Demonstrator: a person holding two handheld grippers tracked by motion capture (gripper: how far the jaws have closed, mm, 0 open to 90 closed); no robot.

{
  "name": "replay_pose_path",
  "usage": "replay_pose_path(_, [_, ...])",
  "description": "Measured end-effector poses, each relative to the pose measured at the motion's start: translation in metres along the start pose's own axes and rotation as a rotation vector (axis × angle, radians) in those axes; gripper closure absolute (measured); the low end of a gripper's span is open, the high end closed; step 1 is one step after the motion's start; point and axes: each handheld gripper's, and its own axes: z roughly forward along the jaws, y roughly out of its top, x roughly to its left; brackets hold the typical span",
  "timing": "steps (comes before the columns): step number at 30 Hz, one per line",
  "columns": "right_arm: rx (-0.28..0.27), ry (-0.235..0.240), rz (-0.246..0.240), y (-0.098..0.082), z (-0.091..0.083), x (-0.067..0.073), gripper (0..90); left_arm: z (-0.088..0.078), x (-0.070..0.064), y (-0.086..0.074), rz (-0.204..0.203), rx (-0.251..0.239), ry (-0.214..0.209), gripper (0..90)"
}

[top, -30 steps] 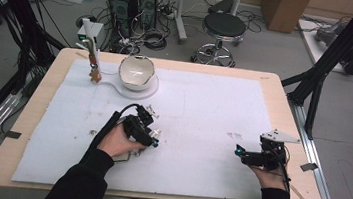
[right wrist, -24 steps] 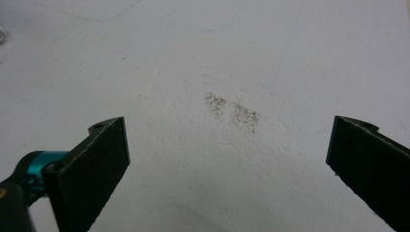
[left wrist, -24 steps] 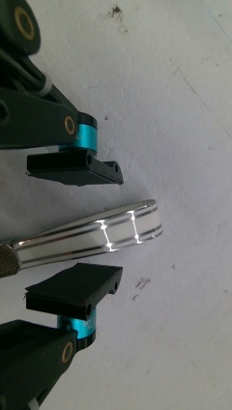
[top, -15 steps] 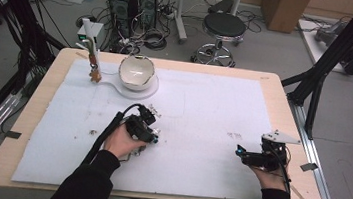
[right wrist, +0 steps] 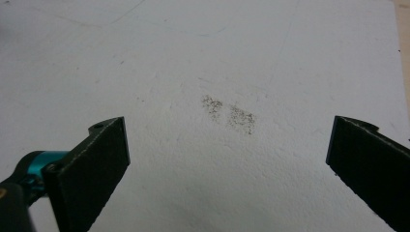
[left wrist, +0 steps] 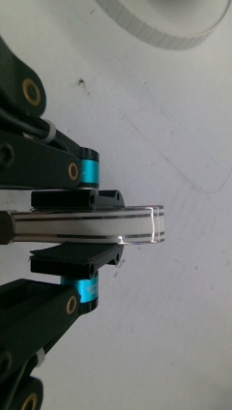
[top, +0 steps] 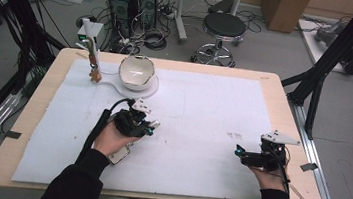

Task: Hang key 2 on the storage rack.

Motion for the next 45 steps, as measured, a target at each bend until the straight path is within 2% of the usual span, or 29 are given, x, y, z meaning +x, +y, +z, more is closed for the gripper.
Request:
replay_pose_path(4, [0.01,0.0,-0.003,-0.002,0.001,0.0,0.7,-0.018,0.009,-0.006,-0.015,-0.055,-0.016,74.7])
replay_pose_path(7, [0.008,0.0,-0.005,-0.002,0.0,0.0,0.7,-0.033,0.017,-0.008,-0.053,-0.106,-0.033,74.7])
replay_pose_path(9, [0.005,-0.002,-0.003,-0.002,0.0,0.001,0.7,-0.043,0.023,-0.009,-0.076,-0.121,-0.044,74.6])
replay_pose_path(12, [0.012,-0.008,0.004,-0.001,0.001,0.001,0.7,-0.057,0.033,-0.01,-0.094,-0.147,-0.03,74.6])
replay_pose_path(16, [0.026,-0.016,0.001,-0.003,0.001,0.002,0.7,-0.077,0.046,-0.011,-0.137,-0.214,-0.019,74.7])
replay_pose_path(20, [0.026,-0.027,0.001,-0.004,0.0,0.002,0.7,-0.092,0.056,-0.009,-0.132,-0.224,0.019,74.6])
replay_pose_path(23, [0.028,-0.038,0.0,-0.004,0.0,0.002,0.7,-0.101,0.062,-0.007,-0.139,-0.254,0.05,74.6])
replay_pose_path(26, [0.038,-0.048,0.002,-0.005,0.001,0.003,0.7,-0.11,0.066,-0.004,-0.131,-0.255,0.058,74.6])
replay_pose_path(34, [0.046,-0.077,-0.014,-0.009,-0.003,0.006,0.7,-0.144,0.077,0.013,-0.123,-0.337,0.086,74.6])
replay_pose_path(40, [0.035,-0.086,-0.007,-0.009,-0.008,0.005,0.7,-0.173,0.087,0.03,-0.109,-0.391,0.14,74.6])
replay_pose_path(43, [0.037,-0.085,-0.009,-0.009,-0.009,0.005,0.7,-0.184,0.094,0.035,-0.109,-0.422,0.164,74.6])
replay_pose_path(45, [0.033,-0.087,-0.01,-0.009,-0.008,0.004,0.7,-0.188,0.098,0.036,-0.113,-0.422,0.178,74.6])
